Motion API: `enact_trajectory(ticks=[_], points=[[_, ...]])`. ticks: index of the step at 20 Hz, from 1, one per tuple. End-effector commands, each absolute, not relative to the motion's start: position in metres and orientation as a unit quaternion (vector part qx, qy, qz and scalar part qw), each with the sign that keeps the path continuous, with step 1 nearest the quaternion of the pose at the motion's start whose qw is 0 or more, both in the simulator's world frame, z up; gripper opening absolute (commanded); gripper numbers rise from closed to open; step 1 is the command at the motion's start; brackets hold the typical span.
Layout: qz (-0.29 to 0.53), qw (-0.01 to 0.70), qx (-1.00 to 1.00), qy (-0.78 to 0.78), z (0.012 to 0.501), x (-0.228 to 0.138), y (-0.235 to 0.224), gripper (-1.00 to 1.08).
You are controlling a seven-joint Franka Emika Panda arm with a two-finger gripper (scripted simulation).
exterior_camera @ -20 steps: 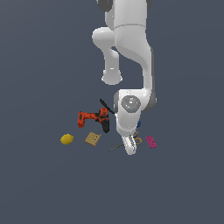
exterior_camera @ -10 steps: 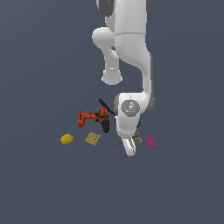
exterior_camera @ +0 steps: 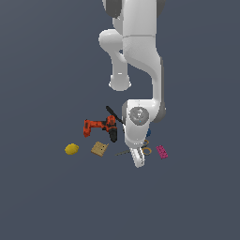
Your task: Pick up a designated object from a clutter of objects.
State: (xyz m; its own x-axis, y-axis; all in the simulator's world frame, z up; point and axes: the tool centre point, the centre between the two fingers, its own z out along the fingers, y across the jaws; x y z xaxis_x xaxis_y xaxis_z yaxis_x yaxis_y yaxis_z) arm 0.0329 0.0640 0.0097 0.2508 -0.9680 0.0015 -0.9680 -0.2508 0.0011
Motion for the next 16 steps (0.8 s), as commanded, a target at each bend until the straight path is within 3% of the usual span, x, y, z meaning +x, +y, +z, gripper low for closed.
enact_trajectory(ticks=[1, 8, 16], points=[[0.001, 0.0, 0.791, -0.612, 0.012, 0.033, 0.064, -1.0], [0.0, 0.0, 0.791, -0.612, 0.037, 0.035, 0.06, -1.0], [0.0, 0.0, 0.791, -0.612, 0.102, 0.038, 0.05, -1.0]])
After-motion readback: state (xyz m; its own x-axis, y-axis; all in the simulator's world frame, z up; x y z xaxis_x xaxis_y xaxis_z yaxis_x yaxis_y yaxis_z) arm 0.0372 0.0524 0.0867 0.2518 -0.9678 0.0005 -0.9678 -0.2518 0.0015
